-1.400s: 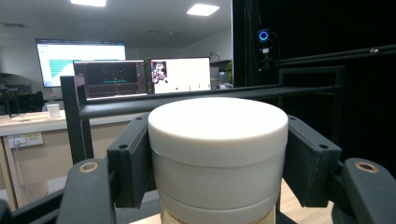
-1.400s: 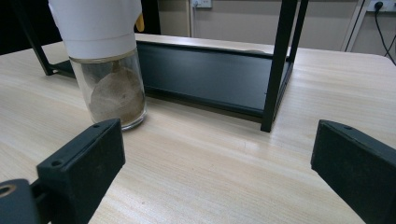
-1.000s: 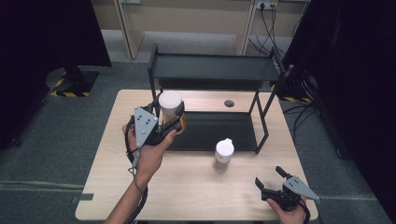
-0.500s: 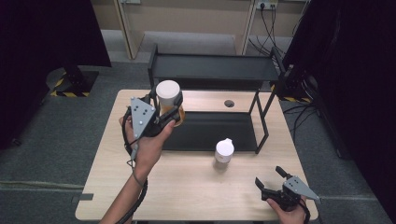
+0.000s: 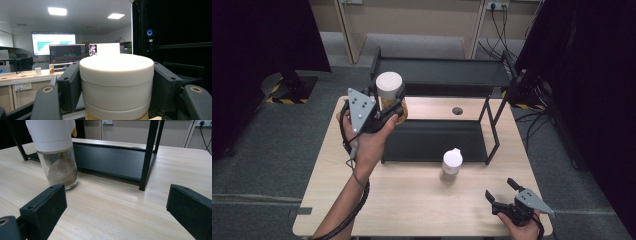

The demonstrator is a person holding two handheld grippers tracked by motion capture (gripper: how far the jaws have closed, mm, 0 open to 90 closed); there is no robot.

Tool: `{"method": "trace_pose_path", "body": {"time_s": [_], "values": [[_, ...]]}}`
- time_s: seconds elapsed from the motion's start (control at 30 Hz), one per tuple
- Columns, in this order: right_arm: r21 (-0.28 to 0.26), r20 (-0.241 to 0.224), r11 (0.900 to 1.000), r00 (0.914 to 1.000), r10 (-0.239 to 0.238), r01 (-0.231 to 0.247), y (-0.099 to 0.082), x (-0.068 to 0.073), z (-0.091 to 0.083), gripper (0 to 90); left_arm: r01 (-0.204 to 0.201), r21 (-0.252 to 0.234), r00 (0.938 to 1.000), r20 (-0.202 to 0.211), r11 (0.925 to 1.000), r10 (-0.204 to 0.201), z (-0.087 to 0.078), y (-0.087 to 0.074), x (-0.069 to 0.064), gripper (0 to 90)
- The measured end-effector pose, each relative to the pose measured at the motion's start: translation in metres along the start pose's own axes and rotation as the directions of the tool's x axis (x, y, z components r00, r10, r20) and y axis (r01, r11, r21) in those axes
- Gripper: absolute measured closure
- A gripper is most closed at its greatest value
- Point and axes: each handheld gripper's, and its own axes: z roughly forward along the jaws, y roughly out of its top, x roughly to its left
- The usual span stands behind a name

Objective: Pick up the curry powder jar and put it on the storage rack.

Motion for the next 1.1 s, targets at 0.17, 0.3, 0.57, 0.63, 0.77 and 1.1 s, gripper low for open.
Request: {"method": "trace_pose_path", "body": {"time_s": [0.17, 0.3, 0.57, 0.63, 0.77, 1.1], "values": [[0.000, 0.000, 1.0000, 1.0000, 0.002, -0.002, 0.000, 0.000, 0.000, 3.3, 0.003, -0.001, 0.9999, -0.009, 1.0000, -0.003, 0.008, 0.005, 0.001, 33.2], [0.000, -0.001, 1.0000, 1.0000, 0.006, -0.006, 0.000, 0.000, 0.000, 3.3, 0.004, 0.003, 0.9998, -0.017, 1.0000, -0.004, 0.014, 0.008, 0.002, 33.2], [0.001, -0.001, 1.0000, 1.0000, 0.003, -0.003, 0.000, 0.000, 0.000, 3.3, 0.003, 0.003, 0.9997, -0.024, 1.0000, -0.003, 0.021, 0.014, 0.003, 33.2], [0.002, -0.001, 1.0000, 1.0000, 0.005, -0.005, 0.000, 0.000, 0.000, 3.3, 0.007, -0.001, 0.9996, -0.027, 1.0000, -0.007, 0.022, 0.016, 0.004, 33.2], [0.002, -0.002, 1.0000, 1.0000, 0.006, -0.006, 0.000, -0.001, 0.000, 3.3, 0.005, -0.006, 0.9994, -0.033, 1.0000, -0.006, 0.026, 0.020, 0.004, 33.2], [0.003, -0.003, 1.0000, 1.0000, 0.007, -0.007, 0.001, -0.001, 0.000, 3.3, 0.004, -0.008, 0.9990, -0.045, 1.0000, -0.005, 0.035, 0.030, 0.007, 33.2]]}}
